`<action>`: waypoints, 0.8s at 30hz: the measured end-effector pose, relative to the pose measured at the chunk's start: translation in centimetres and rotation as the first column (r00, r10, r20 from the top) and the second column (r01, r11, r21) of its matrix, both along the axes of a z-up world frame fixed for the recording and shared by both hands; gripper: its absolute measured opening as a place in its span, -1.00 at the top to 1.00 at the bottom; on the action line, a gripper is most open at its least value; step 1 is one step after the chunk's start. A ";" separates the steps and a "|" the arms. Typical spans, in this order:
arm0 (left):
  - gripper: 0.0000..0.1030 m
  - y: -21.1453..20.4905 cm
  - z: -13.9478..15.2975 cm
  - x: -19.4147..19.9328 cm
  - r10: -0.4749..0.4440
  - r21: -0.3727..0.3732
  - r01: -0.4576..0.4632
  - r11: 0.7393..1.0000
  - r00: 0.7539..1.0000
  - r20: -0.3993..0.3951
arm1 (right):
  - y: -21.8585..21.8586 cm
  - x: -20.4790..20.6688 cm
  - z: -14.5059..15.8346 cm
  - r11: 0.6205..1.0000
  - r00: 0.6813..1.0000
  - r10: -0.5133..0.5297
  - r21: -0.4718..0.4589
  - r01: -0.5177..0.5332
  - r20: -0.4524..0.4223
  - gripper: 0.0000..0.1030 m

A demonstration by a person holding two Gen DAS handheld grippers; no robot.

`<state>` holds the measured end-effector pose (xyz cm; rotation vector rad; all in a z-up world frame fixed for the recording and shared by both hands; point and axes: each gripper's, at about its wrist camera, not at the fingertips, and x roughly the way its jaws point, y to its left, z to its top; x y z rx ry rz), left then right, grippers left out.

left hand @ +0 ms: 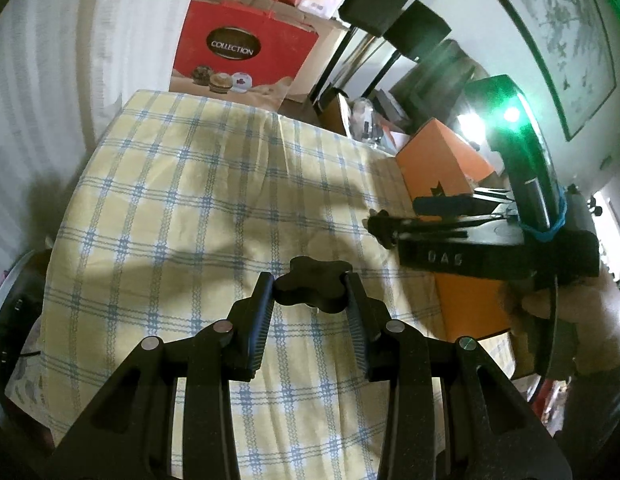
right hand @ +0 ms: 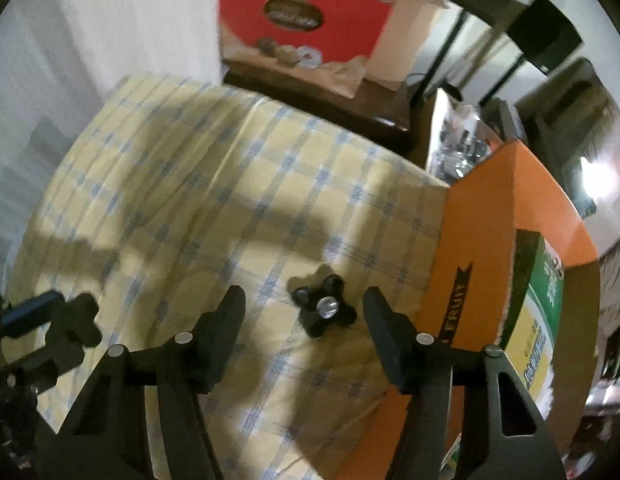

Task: Organize objects
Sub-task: 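Hold the knob in the left gripper while the right gripper lowers onto the other knob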

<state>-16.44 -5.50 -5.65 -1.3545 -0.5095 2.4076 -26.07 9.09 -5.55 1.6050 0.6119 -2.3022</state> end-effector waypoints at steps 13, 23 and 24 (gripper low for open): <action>0.36 -0.2 -0.1 -0.1 -0.001 0.020 0.001 1.000 1.000 0.000 | 0.6 -3.1 -2.7 0.999 0.987 -0.046 -0.012 0.049 0.153 -0.21; 0.36 -0.1 -0.1 -0.5 0.007 0.016 -0.007 1.000 1.000 0.004 | 1.4 -3.0 -3.1 0.998 0.992 -0.039 -0.038 0.043 0.120 0.35; 0.36 -0.1 -0.1 -0.4 0.010 0.014 -0.010 1.000 1.000 0.003 | 1.3 -2.8 -3.0 0.998 0.993 -0.037 -0.041 0.042 0.112 0.35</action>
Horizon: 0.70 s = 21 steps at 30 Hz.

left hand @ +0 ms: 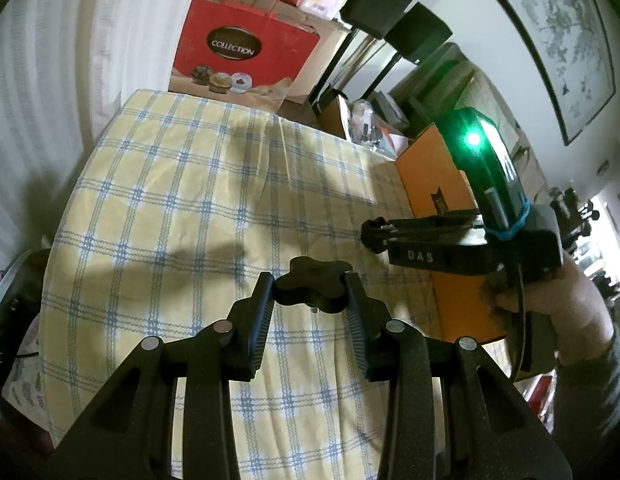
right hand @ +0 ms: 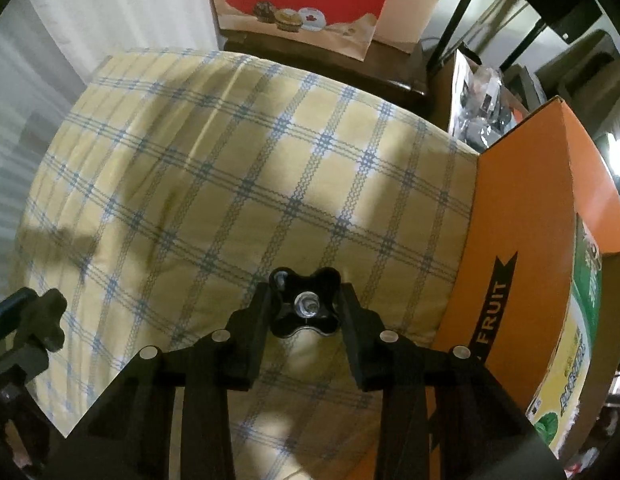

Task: Organize objects
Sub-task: 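Hold the knob in the left gripper while the right gripper lowers onto the other knob, then close the right gripper on the second black knob and lift it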

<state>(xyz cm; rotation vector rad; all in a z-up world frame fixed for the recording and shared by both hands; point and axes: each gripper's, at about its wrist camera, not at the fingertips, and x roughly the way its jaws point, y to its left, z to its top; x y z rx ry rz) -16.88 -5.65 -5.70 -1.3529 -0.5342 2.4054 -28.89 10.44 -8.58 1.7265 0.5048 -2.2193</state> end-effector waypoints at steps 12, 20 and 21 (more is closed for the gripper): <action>0.36 -0.2 1.4 -0.4 0.045 -0.059 -0.046 0.997 0.999 -0.022 | 1.1 3.0 2.5 0.986 0.992 -0.068 -0.159 0.051 -0.104 0.35; 0.36 1.1 3.2 -0.2 0.058 -0.093 -0.063 0.994 0.997 -0.056 | 2.8 5.5 5.8 0.969 0.962 -0.122 -0.239 0.061 -0.246 0.35; 0.36 1.4 3.4 -0.2 0.059 -0.098 -0.065 0.993 0.996 -0.061 | 3.1 5.8 6.1 0.968 0.954 -0.129 -0.243 0.062 -0.269 0.35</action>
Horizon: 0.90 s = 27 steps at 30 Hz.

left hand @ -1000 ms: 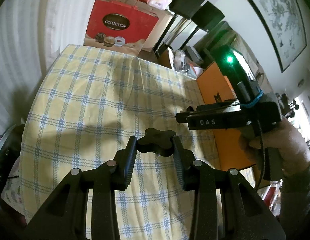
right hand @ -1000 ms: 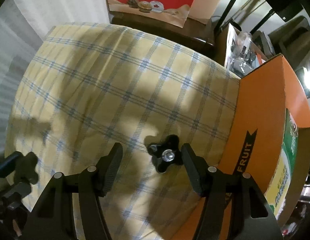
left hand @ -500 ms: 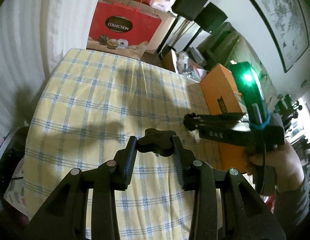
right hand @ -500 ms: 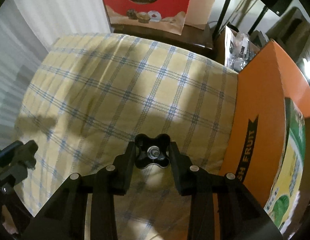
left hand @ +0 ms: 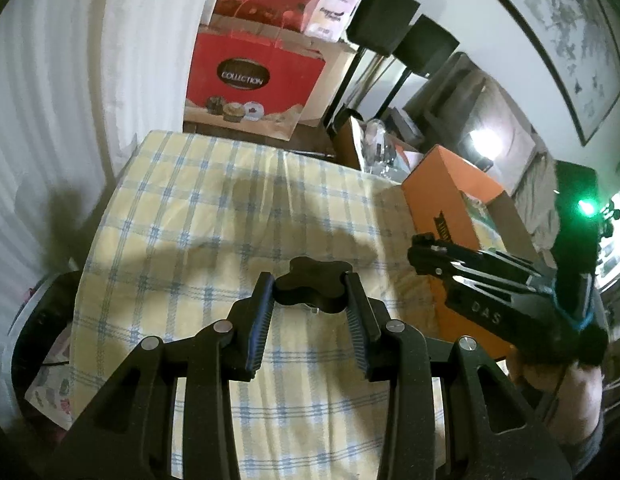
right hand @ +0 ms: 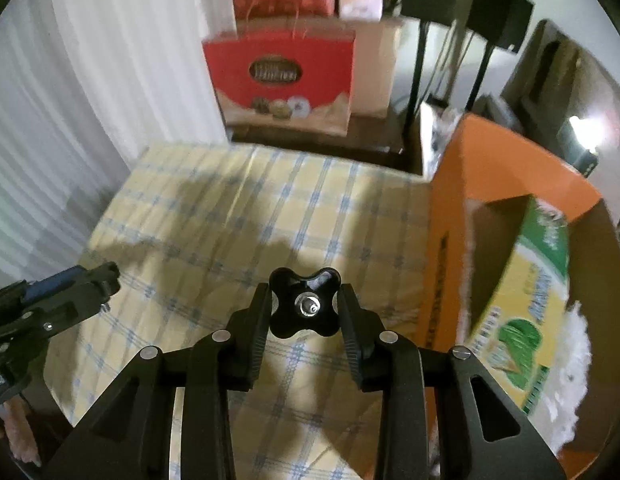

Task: Organize objects
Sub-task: 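Close the right gripper on the second black knob and lift it, then carry both knobs over the orange box with both grippers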

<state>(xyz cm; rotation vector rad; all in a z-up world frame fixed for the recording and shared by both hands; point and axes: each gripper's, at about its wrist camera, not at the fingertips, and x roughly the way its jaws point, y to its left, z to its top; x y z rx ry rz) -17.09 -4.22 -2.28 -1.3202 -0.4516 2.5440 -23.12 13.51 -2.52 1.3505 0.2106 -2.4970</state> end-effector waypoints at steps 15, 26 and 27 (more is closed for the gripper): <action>0.36 6.9 4.3 1.1 -0.070 -0.088 0.061 0.994 0.993 -0.091 | 4.5 4.6 5.6 0.997 0.987 -0.053 -0.058 0.044 -0.149 0.35; 0.36 14.0 6.6 1.6 -0.149 -0.128 0.133 0.983 0.981 -0.125 | 11.2 6.5 8.1 0.988 0.971 -0.136 -0.092 0.120 -0.195 0.35; 0.36 14.7 6.7 1.6 -0.156 -0.129 0.140 0.982 0.980 -0.126 | 11.9 6.6 8.3 0.987 0.970 -0.144 -0.094 0.128 -0.195 0.35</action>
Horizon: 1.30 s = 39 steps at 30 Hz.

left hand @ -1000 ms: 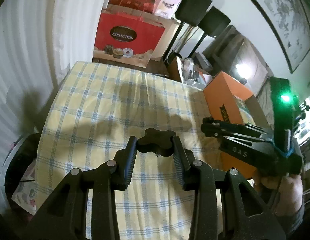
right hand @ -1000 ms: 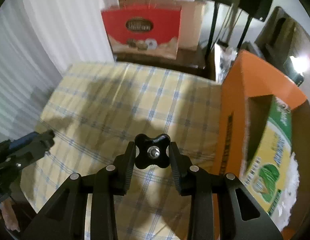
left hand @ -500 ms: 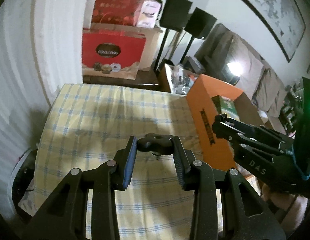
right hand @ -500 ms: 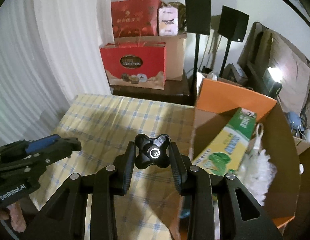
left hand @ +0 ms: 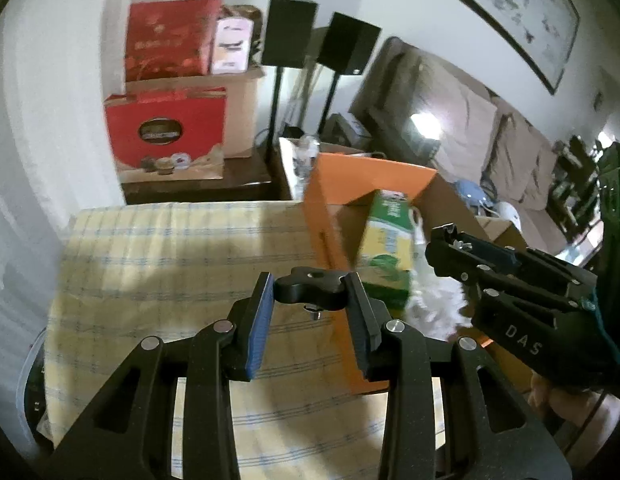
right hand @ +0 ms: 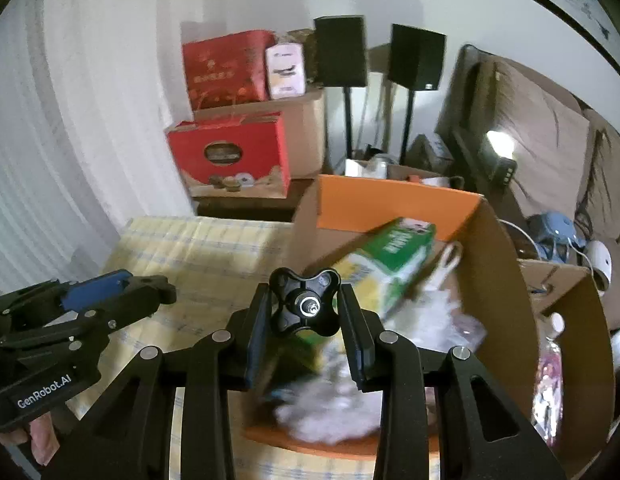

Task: Organize objects
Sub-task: 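Carry both knobs over the orange box with both grippers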

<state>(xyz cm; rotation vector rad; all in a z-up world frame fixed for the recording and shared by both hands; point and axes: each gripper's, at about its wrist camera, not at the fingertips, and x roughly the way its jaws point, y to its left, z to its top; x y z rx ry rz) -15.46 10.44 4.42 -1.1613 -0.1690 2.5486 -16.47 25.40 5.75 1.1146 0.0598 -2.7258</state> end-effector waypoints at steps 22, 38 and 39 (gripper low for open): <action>0.36 12.6 -2.2 0.4 -0.145 0.012 0.145 0.989 0.989 0.034 | 12.2 1.9 -2.4 0.989 0.986 -0.147 0.009 0.147 0.078 0.35; 0.36 15.3 -4.8 -0.1 -0.141 -0.013 0.143 0.990 0.988 0.067 | 14.9 1.3 -4.8 0.984 0.976 -0.178 0.017 0.178 0.125 0.35; 0.36 15.4 -4.9 -0.1 -0.142 -0.017 0.143 0.990 0.988 0.067 | 15.0 1.3 -5.0 0.984 0.975 -0.180 0.016 0.179 0.128 0.35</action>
